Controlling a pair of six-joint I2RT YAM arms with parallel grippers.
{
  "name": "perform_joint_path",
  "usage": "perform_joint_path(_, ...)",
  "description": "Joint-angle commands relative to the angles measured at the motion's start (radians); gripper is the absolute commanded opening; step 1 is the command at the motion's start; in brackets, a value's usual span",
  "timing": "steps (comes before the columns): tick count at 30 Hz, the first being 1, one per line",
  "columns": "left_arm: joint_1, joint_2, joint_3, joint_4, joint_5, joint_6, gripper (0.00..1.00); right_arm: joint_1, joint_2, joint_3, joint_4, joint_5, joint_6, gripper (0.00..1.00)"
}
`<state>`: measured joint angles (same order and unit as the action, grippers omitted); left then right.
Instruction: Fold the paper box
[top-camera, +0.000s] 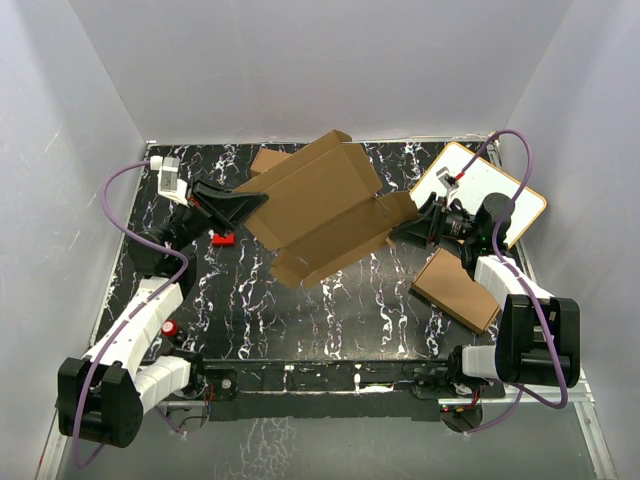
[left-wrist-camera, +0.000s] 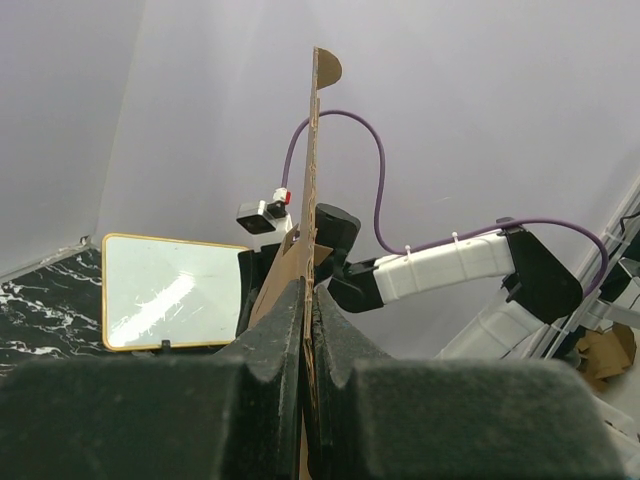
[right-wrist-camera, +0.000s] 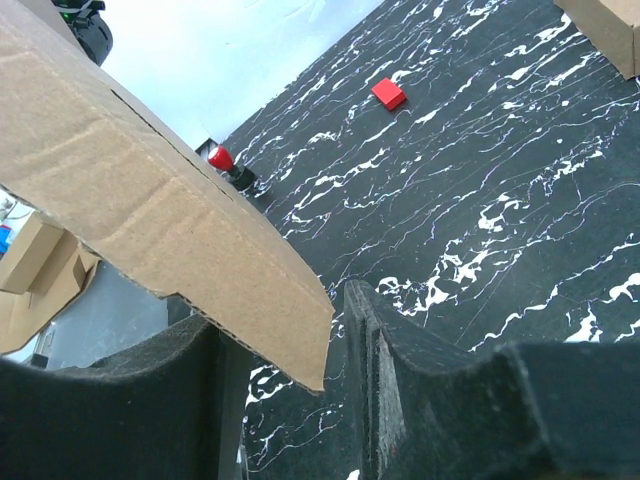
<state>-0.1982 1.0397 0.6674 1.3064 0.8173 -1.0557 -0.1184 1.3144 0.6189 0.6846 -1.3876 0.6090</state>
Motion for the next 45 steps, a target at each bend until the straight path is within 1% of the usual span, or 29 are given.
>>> perform_joint_path(1,0.004,-0.009,0.017,0.066,-0.041,-0.009,0.0,0.004,-0.027,0.013,0.075,-0.017,-0.005,0.43)
perform_joint_path(10,0.003,0.0,0.019,0.072,-0.063,-0.012,0.0,0.005,-0.035,0.002,0.111,-0.029,0.021,0.38)
perform_joint_path(17,0.004,0.011,0.021,0.07,-0.073,-0.012,0.0,0.005,-0.034,0.0,0.113,-0.043,0.023,0.4)
perform_joint_path(21,0.003,0.004,0.02,0.043,-0.086,0.009,0.0,0.005,-0.036,-0.001,0.112,-0.05,0.023,0.4)
perform_joint_path(26,0.004,0.004,0.015,0.03,-0.103,0.023,0.0,0.005,-0.042,-0.006,0.112,-0.05,0.028,0.39)
perform_joint_path(31,0.004,0.008,0.013,0.029,-0.117,0.03,0.0,0.005,-0.04,-0.007,0.113,-0.05,0.038,0.33)
perform_joint_path(36,0.003,0.017,0.017,0.036,-0.118,0.027,0.0,0.006,-0.038,-0.007,0.112,-0.044,0.044,0.32)
perform_joint_path(38,0.003,0.021,0.019,0.048,-0.118,0.019,0.0,0.005,-0.034,-0.006,0.106,-0.038,0.045,0.34)
perform_joint_path(41,0.003,0.026,0.021,0.067,-0.108,0.004,0.0,0.004,-0.025,0.003,0.061,-0.031,0.016,0.41)
perform_joint_path(43,0.004,0.026,0.025,0.071,-0.103,0.001,0.0,0.004,-0.017,0.016,0.017,-0.029,-0.011,0.43)
perform_joint_path(45,0.003,0.025,0.027,0.075,-0.1,-0.005,0.0,0.001,-0.011,0.018,0.011,-0.027,-0.01,0.44)
